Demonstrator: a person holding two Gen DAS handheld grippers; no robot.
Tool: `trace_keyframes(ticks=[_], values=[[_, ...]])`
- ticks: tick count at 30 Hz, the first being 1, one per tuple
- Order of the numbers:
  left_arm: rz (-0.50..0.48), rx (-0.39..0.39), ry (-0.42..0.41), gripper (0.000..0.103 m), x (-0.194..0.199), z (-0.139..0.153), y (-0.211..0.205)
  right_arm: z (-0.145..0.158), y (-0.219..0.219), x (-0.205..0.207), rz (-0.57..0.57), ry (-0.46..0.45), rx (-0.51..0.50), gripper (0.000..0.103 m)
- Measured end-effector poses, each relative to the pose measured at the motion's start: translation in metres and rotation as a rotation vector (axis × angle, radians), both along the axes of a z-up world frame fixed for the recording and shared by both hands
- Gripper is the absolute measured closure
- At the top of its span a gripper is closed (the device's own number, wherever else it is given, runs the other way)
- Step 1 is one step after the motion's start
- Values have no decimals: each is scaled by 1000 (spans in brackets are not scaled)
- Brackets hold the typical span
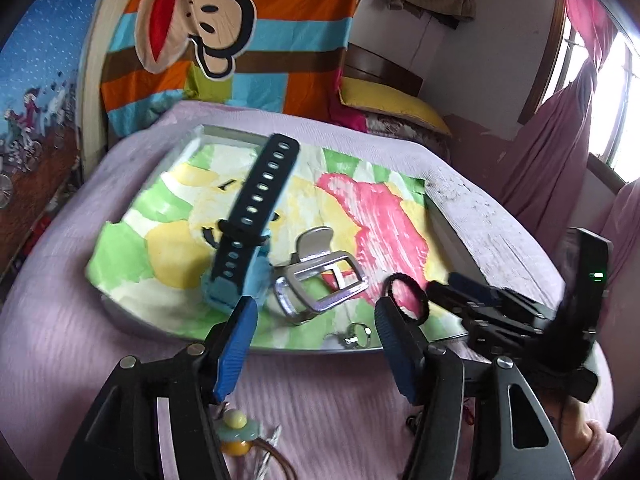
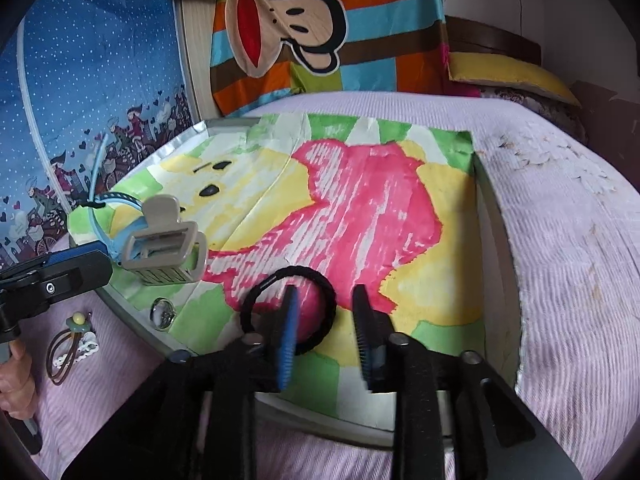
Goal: Organize jewelry
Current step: 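Carry the claw clip and hair tie over the tray and release both, then withdraw both open tools from the tray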
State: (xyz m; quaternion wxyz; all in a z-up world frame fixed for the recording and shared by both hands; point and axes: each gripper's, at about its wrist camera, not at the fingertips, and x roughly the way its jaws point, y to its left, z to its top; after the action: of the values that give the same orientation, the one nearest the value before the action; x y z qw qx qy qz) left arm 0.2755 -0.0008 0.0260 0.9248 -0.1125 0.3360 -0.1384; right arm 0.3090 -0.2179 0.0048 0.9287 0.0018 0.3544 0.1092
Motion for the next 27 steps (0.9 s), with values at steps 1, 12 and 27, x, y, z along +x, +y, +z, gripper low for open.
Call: trace_keyframes(ticks=[1, 12, 27], values=[[12, 8, -15, 37, -4, 1, 0, 3, -2, -4, -1, -19, 9, 66], [127, 98, -191, 6, -53, 19, 2, 31, -18, -68, -40, -220, 117, 23], [179, 157, -335, 0, -124, 32, 11, 55, -29, -157, -83, -393, 150, 1]])
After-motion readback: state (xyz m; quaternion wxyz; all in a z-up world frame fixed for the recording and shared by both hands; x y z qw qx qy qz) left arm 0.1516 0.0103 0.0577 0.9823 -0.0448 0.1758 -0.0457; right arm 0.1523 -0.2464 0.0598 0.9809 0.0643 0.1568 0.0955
